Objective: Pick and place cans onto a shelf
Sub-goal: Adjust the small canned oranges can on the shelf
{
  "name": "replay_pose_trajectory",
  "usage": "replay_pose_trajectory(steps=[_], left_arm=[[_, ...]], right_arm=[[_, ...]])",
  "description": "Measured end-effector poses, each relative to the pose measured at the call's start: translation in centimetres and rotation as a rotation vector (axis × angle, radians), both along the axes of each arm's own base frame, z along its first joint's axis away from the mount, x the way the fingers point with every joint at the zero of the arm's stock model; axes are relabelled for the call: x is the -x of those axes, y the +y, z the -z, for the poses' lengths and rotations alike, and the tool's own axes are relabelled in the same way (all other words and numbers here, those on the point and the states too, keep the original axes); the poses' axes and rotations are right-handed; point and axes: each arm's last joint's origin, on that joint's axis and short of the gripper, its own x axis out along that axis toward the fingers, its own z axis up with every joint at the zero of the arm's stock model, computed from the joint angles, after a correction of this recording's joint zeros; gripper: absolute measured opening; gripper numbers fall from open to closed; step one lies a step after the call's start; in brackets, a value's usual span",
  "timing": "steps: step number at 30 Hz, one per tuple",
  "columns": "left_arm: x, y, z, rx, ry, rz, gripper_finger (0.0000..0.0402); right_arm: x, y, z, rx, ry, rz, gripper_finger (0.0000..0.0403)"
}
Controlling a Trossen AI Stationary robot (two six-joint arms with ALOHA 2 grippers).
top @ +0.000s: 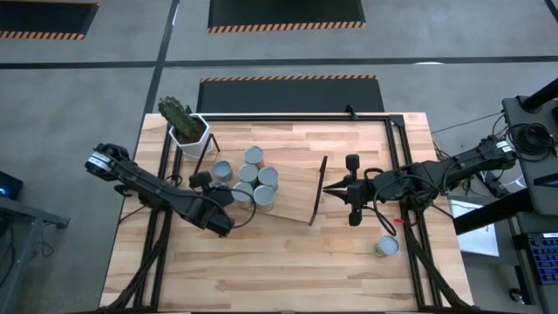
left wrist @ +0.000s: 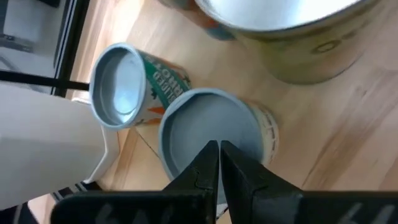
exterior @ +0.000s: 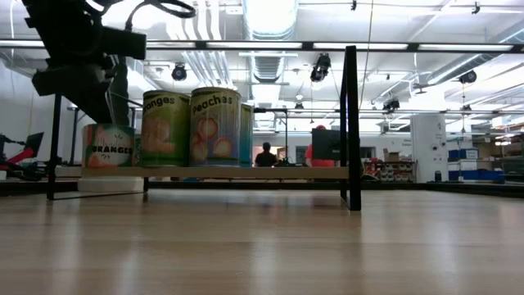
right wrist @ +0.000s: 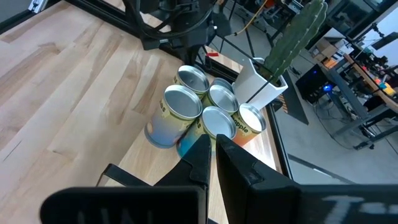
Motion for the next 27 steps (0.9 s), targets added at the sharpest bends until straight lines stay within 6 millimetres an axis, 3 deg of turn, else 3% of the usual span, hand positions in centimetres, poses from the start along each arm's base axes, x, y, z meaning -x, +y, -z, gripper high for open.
replay_pose_trajectory(steps=[10,16,27], left_arm=[[-0.8,-1.6,-2.9,0.078,-0.080,0.075,0.0000],[0.0,-2.9,-2.1,0.261,-0.012,0.051,0.0000],[1.1,-1.9,0.1,0.100,-0.030,0.000,0.0000]], right_arm=[[0.0,0.0,0.0,0.000,0.000,0.000,0.0013],[0.0,0.0,0.0,0.000,0.000,0.000,0.0013],[0.0,0.0,0.0,0.004,-0.001,-0.002,0.0013]])
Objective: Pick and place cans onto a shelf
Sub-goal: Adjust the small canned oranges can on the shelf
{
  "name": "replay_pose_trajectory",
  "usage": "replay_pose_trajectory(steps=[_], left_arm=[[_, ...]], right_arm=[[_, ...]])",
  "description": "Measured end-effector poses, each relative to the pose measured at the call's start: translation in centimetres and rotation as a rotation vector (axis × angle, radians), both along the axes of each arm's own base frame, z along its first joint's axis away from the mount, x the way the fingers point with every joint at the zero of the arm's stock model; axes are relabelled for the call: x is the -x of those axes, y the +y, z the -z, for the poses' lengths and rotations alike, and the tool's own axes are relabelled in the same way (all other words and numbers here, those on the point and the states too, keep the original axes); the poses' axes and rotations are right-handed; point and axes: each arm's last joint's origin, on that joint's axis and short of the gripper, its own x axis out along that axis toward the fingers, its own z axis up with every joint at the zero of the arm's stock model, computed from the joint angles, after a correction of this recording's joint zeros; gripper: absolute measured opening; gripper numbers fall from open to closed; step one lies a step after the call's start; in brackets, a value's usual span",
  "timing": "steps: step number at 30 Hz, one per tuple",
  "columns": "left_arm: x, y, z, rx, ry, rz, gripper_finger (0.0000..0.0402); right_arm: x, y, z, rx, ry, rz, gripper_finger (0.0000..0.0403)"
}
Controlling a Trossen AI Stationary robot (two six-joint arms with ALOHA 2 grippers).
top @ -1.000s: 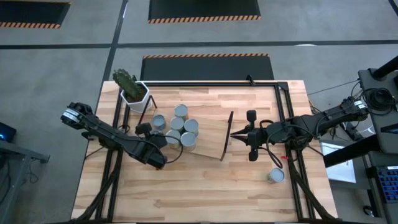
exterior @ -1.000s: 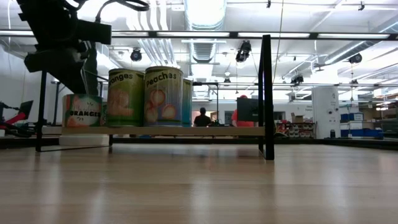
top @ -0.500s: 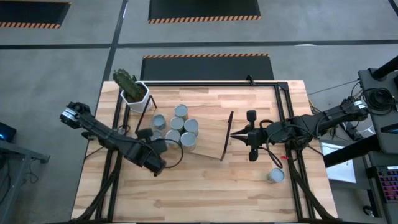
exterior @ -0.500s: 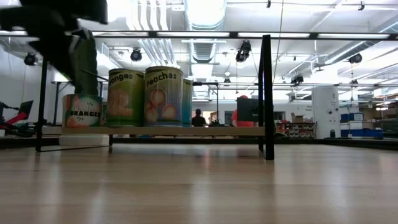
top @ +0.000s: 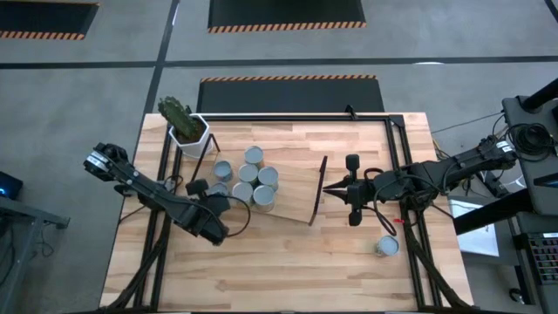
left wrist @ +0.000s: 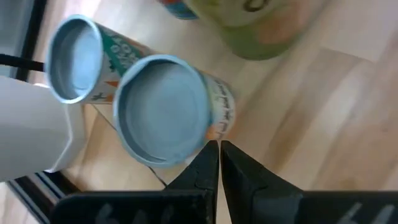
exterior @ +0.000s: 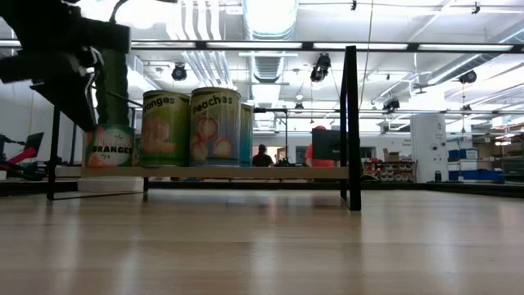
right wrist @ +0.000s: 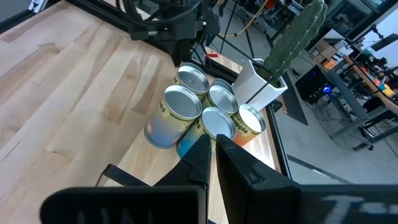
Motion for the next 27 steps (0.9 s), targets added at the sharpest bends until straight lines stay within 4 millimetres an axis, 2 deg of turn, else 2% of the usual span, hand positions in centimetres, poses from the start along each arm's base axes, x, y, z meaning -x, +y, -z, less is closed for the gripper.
replay_pose_trajectory(steps=[10,14,19,23,27], left_arm=[[2.0,0.8,-0.4,-0.087,0.055,-0.202,0.0000],[1.4,-0.2,-0.8,-0.057,-0.011,-0.125,0.0000],[0.0,-0.7,-1.1,-0.114,-0.163,-0.014,0.0000],[-0.4,-0.2,-1.2,-0.207,-0.219,-0.016,0.0000],[-0.7,0.5,-1.2,-0.222,-0.216,-0.043,0.0000]], right_arm=[[0.0,0.0,0.0,0.001,-0.002,-0.001,0.0013],[0.0,0.0,0.0,0.002,-0.001,-0.001,0.0013],[0.0,0.0,0.0,0.002,-0.002,-0.001,0.0013],[0.0,0.0,0.0,0.002,-0.002,-0.001,0.0013],[0.0,0.0,0.0,0.002,-0.001,-0.001,0.0013]])
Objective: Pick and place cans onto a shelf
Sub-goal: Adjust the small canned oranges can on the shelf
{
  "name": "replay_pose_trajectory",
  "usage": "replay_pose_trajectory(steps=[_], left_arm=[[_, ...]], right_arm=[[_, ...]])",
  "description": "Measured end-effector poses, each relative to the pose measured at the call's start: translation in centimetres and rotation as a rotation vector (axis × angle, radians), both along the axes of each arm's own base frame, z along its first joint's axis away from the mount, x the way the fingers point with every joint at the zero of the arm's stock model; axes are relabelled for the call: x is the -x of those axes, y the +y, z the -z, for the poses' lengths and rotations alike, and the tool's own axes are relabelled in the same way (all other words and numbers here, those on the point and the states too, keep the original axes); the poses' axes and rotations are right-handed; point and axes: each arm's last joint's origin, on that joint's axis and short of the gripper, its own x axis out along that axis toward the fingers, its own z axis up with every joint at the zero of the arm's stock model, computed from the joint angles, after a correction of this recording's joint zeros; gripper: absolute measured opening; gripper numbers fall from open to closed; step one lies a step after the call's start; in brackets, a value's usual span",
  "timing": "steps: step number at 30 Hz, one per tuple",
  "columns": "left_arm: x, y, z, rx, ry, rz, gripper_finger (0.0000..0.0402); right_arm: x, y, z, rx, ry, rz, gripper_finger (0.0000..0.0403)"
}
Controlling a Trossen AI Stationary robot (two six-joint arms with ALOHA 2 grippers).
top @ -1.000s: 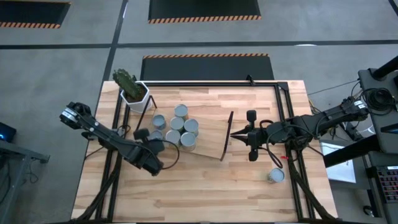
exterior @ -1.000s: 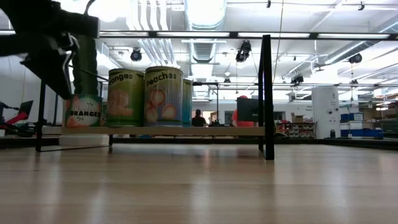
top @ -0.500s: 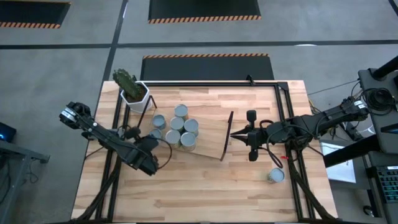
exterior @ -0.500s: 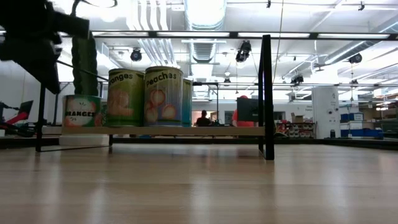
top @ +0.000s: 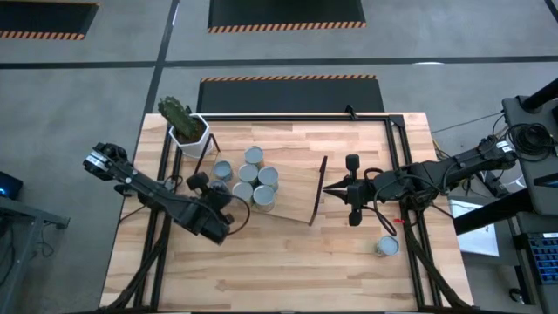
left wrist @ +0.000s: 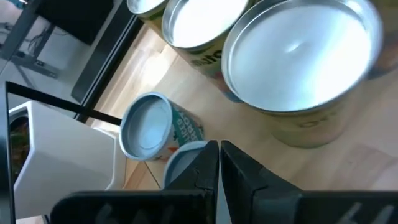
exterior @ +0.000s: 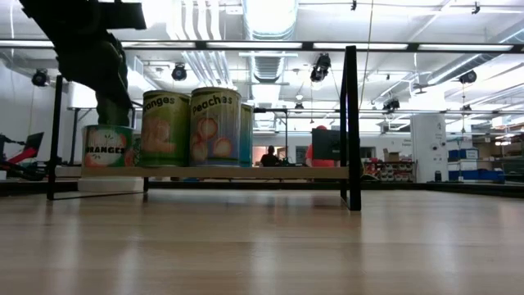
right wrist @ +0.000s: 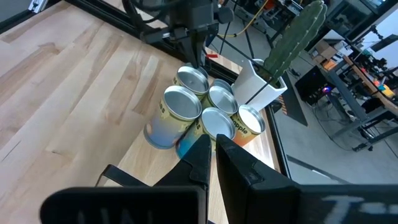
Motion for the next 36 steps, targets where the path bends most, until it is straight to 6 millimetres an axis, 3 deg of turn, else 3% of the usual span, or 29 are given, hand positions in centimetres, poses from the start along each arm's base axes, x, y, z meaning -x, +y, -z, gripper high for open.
replay_pose_trajectory(steps=[12,18,26,32,36], left_arm=[[1.2,1.3,2.8,0.017,0.047,-0.092,0.0000],[1.3,1.1,3.1,0.031,0.082,-0.055,0.0000],[1.6,1.0,2.1,0.044,0.200,0.040,0.0000],[2.0,1.3,0.4,0.034,0.125,0.055,0.0000],[2.2,0.8,-1.0,0.141,0.116,0.098,0.0000]], right_arm=[[0.0,0.0,0.0,0.001,0.000,0.000,0.0013],[0.0,0.0,0.0,0.003,0.000,-0.001,0.0013],[0.0,0.0,0.0,0.001,0.000,0.000,0.0013],[0.0,0.0,0.0,0.000,0.000,0.000,0.0013],[0.0,0.0,0.0,0.000,-0.001,0.000,0.0013]])
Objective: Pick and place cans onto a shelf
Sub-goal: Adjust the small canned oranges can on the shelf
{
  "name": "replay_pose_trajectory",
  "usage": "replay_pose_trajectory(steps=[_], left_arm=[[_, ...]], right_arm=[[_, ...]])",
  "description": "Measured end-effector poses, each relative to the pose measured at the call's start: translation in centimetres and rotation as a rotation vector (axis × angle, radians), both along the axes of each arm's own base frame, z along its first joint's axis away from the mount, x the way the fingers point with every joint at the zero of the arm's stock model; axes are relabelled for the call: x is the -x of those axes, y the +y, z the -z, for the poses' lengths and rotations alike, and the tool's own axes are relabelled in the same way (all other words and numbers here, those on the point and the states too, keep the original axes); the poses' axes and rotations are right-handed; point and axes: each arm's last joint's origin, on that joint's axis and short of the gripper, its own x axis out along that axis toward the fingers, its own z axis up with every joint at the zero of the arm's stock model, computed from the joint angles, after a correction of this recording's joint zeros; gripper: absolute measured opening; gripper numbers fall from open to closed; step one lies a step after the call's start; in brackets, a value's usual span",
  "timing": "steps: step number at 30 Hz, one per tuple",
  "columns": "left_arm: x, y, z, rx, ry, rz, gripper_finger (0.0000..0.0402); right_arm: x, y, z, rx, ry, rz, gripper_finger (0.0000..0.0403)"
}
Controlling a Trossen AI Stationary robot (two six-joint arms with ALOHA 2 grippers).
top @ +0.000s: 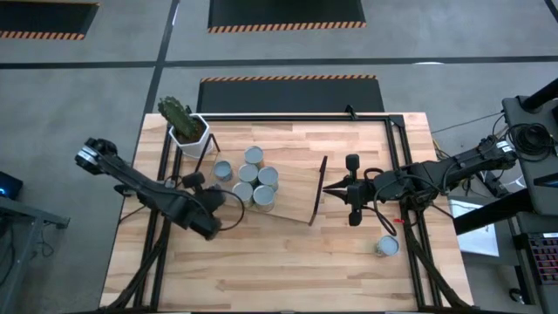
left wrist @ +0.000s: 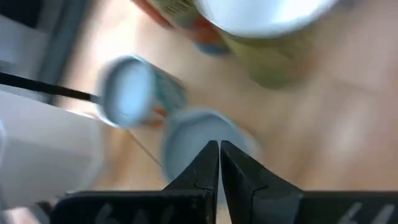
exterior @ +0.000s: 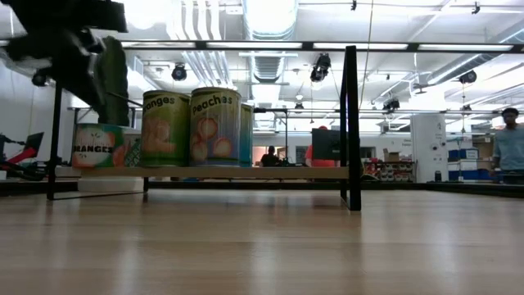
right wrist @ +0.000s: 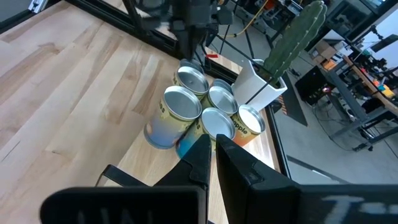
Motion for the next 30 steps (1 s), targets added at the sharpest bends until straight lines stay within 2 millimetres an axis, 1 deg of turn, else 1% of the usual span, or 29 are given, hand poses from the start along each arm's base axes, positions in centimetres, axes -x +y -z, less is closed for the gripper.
replay_pose_trajectory(steps=[3,5,7,10,13,18,30], left_arm=[[0.4,-0.4,-0.1,0.153,0.078,0.037,0.0000],[0.7,-0.5,0.4,0.225,0.135,0.042,0.0000],[1.1,-0.4,1.0,0.256,0.180,0.039,0.0000],[1.5,-0.2,1.9,0.216,0.200,0.025,0.0000],[1.6,0.2,2.4,0.153,0.168,-0.007,0.0000],[1.4,0.4,2.3,0.105,0.126,-0.024,0.0000],[1.3,0.7,2.2,0.077,0.014,-0.149,0.0000]], right_arm=[[0.0,0.0,0.0,0.000,0.000,0.000,0.0013],[0.0,0.0,0.0,0.000,0.001,0.000,0.0013],[0.0,0.0,0.0,0.000,0.001,0.000,0.0013],[0.0,0.0,0.0,0.000,0.001,0.000,0.0013],[0.0,0.0,0.0,0.000,0.001,0.000,0.0013],[0.0,0.0,0.0,0.000,0.000,0.000,0.0013],[0.0,0.0,0.0,0.000,0.000,0.000,0.0013]])
